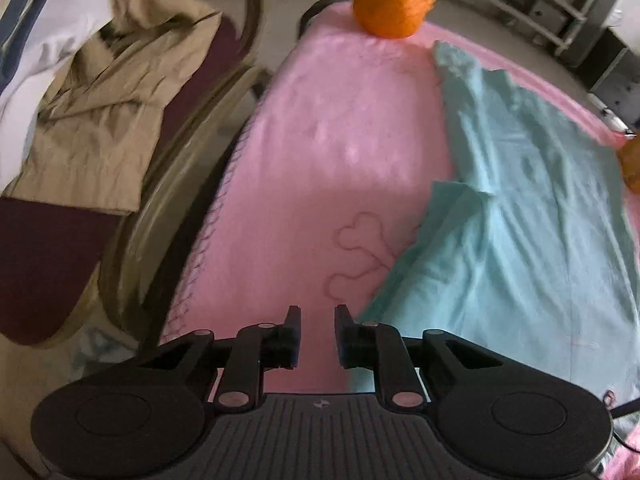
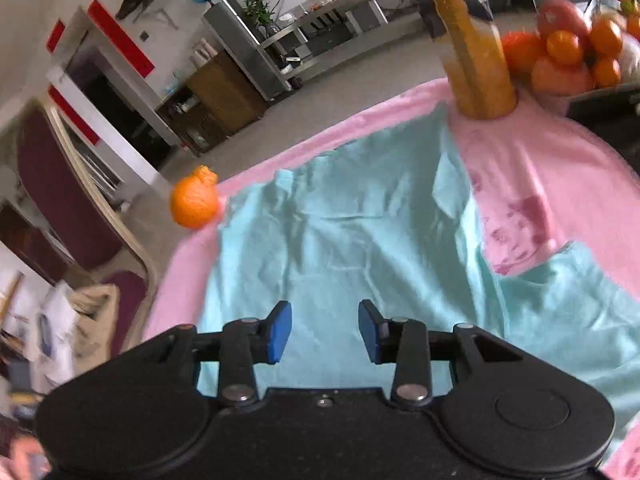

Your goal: Fold clothes

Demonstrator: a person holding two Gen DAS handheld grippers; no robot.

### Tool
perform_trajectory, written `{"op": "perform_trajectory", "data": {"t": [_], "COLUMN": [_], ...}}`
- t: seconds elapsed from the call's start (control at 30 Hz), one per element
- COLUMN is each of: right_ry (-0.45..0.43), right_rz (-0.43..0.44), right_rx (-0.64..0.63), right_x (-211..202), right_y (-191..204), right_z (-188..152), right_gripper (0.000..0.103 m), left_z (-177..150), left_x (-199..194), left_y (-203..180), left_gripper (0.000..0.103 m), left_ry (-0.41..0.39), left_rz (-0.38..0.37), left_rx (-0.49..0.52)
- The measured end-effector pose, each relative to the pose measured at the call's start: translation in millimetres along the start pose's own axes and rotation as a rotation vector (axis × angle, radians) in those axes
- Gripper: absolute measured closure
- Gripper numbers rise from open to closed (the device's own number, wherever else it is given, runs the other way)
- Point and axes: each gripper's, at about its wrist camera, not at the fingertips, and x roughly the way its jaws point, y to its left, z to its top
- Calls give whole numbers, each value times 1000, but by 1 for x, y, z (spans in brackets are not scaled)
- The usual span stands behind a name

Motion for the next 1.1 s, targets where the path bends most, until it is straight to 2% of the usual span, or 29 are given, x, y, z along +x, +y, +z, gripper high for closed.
{"op": "perform_trajectory", "data": {"t": [0.07,0.17,0.4,0.47,0.6,0.67,0.73,0.8,0.87,0.97,1.1], "right_ry": [-18,-16,3,11,23,30,34,37,39,41,48], "right_rz": [4,16,19,23,21,23,27,27,26,12,-13], "right_rx": [0,27,26,40,40,34,33,33,32,31,37], "right_x": [-5,-8,-10,-9,-7,-7,-7,-6,-6,-5,-3], "right_y": [1,0,-3,-6,-7,-7,-7,-7,-7,-8,-12], "right_z": [3,1,1,0,-2,-3,-3,-4,-4,-4,-4], "right_gripper": [65,65,65,65,65,65,65,65,64,64,63], "left_z": [-4,-9,-8,-4,1,4,7,8,7,3,-4], "left_x": [1,7,2,9,13,18,18,17,17,15,-11], "left_y": [-6,-22,-35,-44,-52,-53,-54,-56,-59,-63,-61], "left_gripper": [85,85,82,77,75,73,73,79,94,100,101], "left_ry": [9,32,42,53,42,48,48,45,45,23,-128], "left_rz": [3,88,22,46,139,161,154,145,130,141,260], "left_rx": [37,128,193,228,257,266,271,270,279,299,266]}}
